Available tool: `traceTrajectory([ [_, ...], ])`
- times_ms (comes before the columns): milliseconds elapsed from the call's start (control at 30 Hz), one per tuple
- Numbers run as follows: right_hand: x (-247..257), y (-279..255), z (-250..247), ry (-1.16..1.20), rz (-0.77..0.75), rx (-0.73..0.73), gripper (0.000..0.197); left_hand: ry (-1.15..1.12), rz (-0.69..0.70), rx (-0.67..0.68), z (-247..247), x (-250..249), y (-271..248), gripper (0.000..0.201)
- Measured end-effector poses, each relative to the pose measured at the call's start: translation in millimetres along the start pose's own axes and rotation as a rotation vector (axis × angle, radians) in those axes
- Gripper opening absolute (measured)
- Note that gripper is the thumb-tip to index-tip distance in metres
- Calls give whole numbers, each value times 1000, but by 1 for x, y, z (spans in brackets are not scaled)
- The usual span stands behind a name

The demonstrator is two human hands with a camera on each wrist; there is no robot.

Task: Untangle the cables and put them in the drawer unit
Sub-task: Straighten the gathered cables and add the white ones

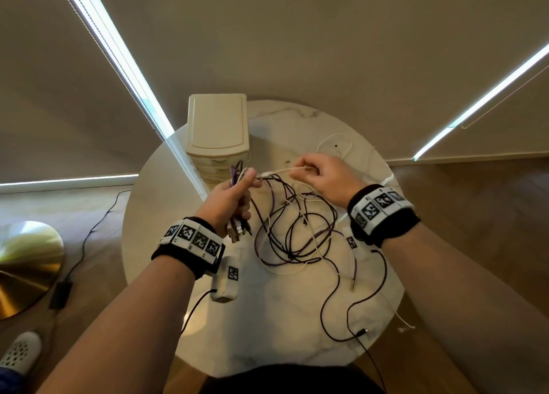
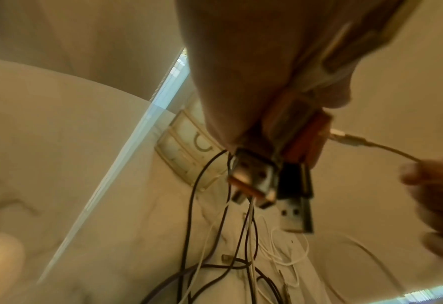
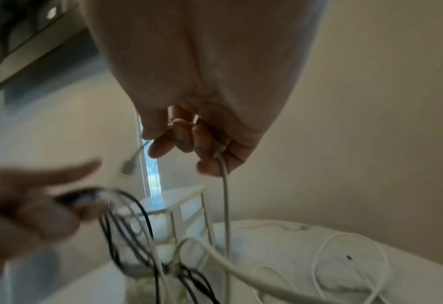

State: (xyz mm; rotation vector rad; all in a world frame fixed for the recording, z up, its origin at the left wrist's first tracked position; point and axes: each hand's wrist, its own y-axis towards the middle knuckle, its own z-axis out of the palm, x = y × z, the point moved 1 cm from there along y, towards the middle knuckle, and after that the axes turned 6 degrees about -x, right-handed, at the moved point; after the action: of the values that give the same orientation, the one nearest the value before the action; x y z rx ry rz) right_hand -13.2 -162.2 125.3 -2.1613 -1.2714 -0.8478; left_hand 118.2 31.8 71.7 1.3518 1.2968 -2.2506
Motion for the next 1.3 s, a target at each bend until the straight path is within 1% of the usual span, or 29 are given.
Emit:
traceTrajectory([
  [67,4,-4,-14,64,-29,4,19,-92,-88,10,-10,0,1,39],
  [100,8,-6,-20,80,-40,49,19,-123,-111,24,-11,0,2,38],
  [133,13,-8,-23,84,-54,133,19,-138,-120,47,-10,-2,1,36],
  [167,20,-9,-24,75,-61,249,19,-143,-124,80,-6,-4,0,35],
  [233,34,-12,-18,13,-66,485,19,-113,-124,186,10,-10,-7,34],
  [267,40,-12,-12,-31,-66,551,19,-58,-123,241,20,-13,-11,34],
  [300,43,-10,-5,-82,-67,558,19,19,-119,289,30,-14,-16,34],
  [367,40,0,3,-144,-64,459,24,152,-91,341,45,-16,-21,34],
  [433,33,7,3,-158,-34,352,38,149,-107,359,50,-15,-24,42],
  [500,26,11,-3,-126,26,298,48,148,-162,393,47,-15,-28,53],
  [533,22,11,-9,-88,43,284,51,184,-158,417,45,-14,-29,57],
  [567,18,12,-15,-54,55,261,53,205,-137,446,42,-14,-31,56],
  [633,2,13,-30,-11,85,163,55,113,-70,479,34,-16,-32,43],
  [667,-9,12,-34,-1,106,104,55,27,-39,464,30,-19,-31,38],
  [733,-36,5,-33,17,166,36,50,-107,20,378,24,-27,-28,35],
  [800,-64,-6,-18,17,180,44,42,-156,87,282,24,-32,-26,35],
  [867,-89,-19,-2,-10,168,20,33,-160,137,209,25,-32,-21,34],
  [933,-111,-32,6,-133,204,-19,33,-243,162,143,19,-29,-15,32],
  [967,-122,-40,6,-211,258,-23,32,-335,166,100,13,-29,-11,32],
  [1033,-148,-59,1,-346,410,-7,31,-528,167,-10,-3,-32,-2,31],
  [1100,-166,-79,-7,-409,522,21,32,-604,164,-131,-19,-35,5,31],
  [1167,-174,-91,-15,-337,582,8,33,-531,168,-202,-29,-32,8,36],
  [1200,-172,-96,-16,-259,608,-1,33,-466,167,-210,-30,-29,9,37],
  [1233,-170,-97,-16,-217,628,33,36,-395,163,-205,-29,-26,10,38],
  [1267,-167,-98,-11,-217,644,125,48,-314,155,-189,-26,-23,10,37],
  [1300,-163,-96,-4,-267,646,244,67,-208,142,-164,-21,-21,9,37],
])
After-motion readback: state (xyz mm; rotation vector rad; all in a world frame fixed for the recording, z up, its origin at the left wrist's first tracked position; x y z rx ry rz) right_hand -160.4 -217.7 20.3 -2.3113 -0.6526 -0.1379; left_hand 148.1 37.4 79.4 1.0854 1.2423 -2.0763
